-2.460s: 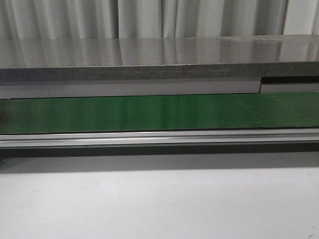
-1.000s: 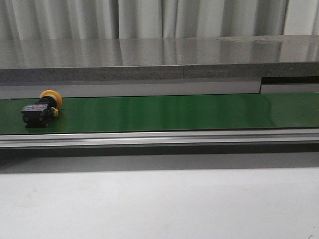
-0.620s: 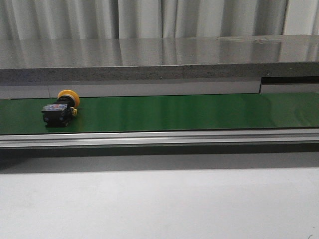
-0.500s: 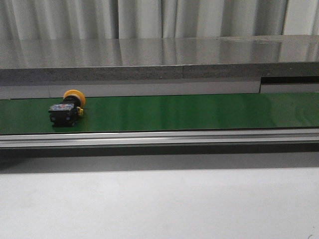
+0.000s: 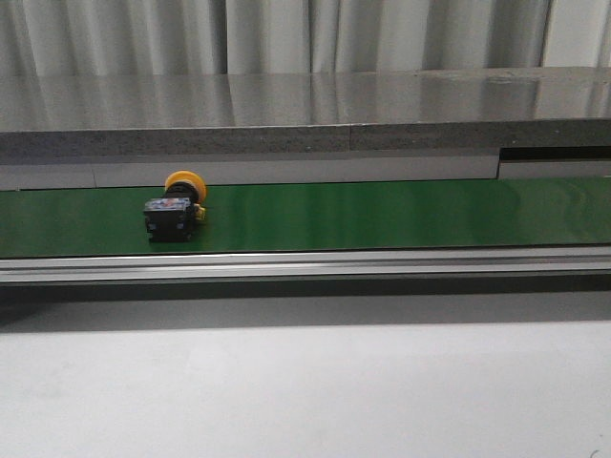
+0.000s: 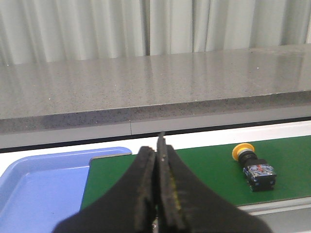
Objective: Move button from left to right
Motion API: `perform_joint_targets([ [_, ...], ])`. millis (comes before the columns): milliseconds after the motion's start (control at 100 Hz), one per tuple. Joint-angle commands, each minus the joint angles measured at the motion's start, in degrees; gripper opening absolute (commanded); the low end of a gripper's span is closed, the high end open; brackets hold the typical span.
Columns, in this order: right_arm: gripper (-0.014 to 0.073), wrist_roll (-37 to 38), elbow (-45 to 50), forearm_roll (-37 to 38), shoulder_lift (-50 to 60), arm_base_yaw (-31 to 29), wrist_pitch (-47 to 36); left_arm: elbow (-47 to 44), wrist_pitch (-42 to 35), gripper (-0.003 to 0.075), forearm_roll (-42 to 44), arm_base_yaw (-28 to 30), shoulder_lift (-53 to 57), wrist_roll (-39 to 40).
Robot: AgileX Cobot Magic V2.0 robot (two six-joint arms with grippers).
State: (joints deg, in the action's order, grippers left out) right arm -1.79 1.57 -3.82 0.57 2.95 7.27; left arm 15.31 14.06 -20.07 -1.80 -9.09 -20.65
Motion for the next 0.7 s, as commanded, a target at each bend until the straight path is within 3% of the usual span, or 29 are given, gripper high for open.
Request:
perform_joint_targets([
  [0,-0.0067,-0.01,-0.97,0.44,1.05,-0.32,-4.96,1.6,-4.36,-0.002,-1.03,-0.5,-0.66,0.0],
  [450,-0.0067,-0.01,-1.17,0.34,1.05,-0.32,-6.83,1.6,-4.36,-0.002,-1.01,-0.5,-0.66,0.0],
  [690,-0.0067,-0.01,-7.16,-2.61,-1.51,-0.32,-3.18,1.6,-4.36,-0.002,-1.01,-0.5,-0.66,0.0],
])
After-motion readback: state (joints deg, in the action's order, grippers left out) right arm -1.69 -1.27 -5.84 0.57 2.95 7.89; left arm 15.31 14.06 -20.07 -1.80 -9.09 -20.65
